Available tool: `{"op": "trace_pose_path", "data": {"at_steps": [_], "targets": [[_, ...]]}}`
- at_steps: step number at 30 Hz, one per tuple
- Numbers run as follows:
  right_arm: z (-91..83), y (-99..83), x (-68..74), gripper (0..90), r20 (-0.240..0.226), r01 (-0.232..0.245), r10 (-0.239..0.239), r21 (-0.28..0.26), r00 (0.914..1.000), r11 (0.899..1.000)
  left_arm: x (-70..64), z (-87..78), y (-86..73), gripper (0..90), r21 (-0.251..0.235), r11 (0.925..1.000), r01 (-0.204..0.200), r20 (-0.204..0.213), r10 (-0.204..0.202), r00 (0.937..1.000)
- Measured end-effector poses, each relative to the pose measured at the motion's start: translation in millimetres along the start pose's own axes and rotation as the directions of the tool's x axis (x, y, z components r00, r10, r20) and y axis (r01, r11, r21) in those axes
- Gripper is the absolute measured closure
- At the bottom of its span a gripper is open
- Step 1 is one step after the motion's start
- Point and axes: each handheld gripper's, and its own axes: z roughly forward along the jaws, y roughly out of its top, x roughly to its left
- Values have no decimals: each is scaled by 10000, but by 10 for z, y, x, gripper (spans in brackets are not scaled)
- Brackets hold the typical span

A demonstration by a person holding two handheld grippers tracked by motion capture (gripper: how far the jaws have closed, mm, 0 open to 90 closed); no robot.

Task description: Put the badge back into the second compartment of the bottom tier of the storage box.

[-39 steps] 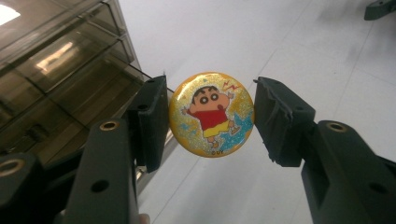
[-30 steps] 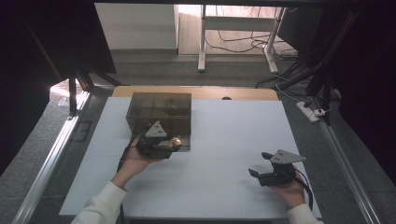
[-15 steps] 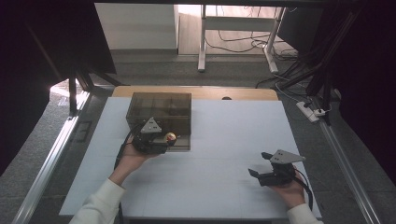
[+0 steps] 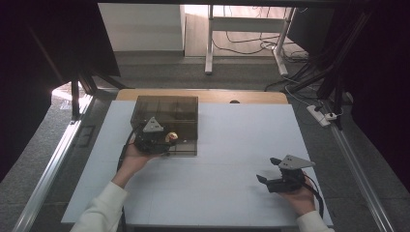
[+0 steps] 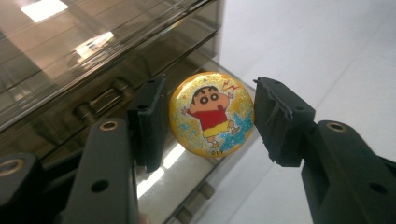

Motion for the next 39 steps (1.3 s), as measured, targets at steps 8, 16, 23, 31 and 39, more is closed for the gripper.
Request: {"op": "trace_pose_path", "data": {"at_steps": [8, 16, 23, 31, 39], "targets": [[-1, 0, 2, 145, 8, 22, -22, 18, 10000, 10000, 156, 84, -63, 463, 156, 9990, 428, -261, -423, 9988], [-1, -1, 3, 145, 35, 39, -40, 64, 10000, 10000, 193, 137, -79, 462, 340, 9985, 419, -326, -408, 9986], [-1, -2, 7, 145, 42, 61, -62, 71, 10000, 10000, 183, 148, -111, 462, 607, 9974, 380, -360, -359, 9987], [1, -4, 7, 145, 44, 64, -64, 88, 10000, 9999, 189, 132, -125, 461, 623, 9974, 372, -365, -350, 9987], [4, -7, 7, 145, 55, 106, -107, 153, 9999, 9998, 109, 141, -88, 323, 770, 9970, 54, -400, -23, 9992]]}}
